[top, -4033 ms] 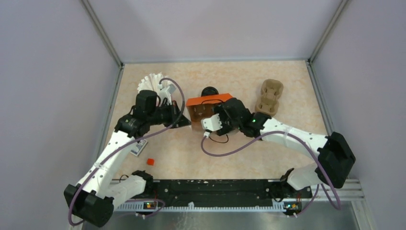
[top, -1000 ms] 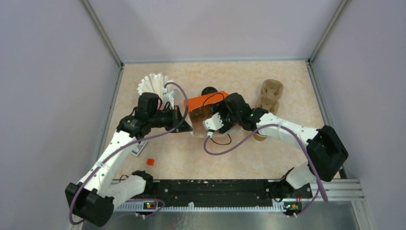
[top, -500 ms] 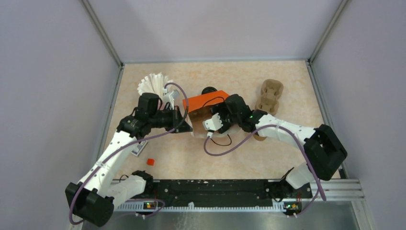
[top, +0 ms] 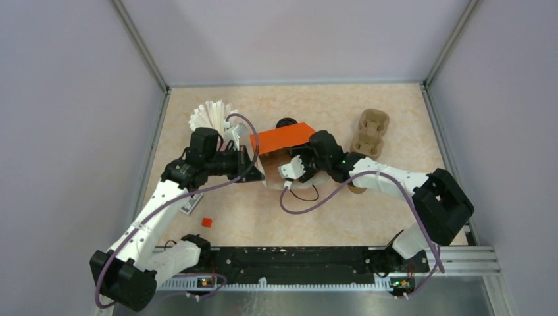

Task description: Pack the takeout coffee

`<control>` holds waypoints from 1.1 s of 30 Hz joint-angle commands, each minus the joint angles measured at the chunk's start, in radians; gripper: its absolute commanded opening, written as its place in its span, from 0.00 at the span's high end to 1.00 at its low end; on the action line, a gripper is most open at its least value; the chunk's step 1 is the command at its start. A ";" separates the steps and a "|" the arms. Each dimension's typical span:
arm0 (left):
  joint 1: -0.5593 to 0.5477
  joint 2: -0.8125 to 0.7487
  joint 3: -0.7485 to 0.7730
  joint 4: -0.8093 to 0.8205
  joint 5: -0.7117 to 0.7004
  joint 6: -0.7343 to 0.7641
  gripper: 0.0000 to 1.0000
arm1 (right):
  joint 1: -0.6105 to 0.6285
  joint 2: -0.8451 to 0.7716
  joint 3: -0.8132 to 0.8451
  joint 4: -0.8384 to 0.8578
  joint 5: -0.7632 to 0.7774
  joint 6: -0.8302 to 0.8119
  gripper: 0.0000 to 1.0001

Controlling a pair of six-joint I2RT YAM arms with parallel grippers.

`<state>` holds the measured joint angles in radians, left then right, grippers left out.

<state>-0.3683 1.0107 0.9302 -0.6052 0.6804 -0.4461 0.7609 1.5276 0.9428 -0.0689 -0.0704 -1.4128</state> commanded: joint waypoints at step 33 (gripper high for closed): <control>-0.001 0.025 0.013 0.059 0.019 0.009 1.00 | -0.014 -0.004 0.035 -0.006 0.036 0.073 0.39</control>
<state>-0.3683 1.0389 0.9291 -0.5835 0.6880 -0.4458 0.7586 1.5497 0.9428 -0.0235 -0.0349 -1.3762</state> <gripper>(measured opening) 0.005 0.725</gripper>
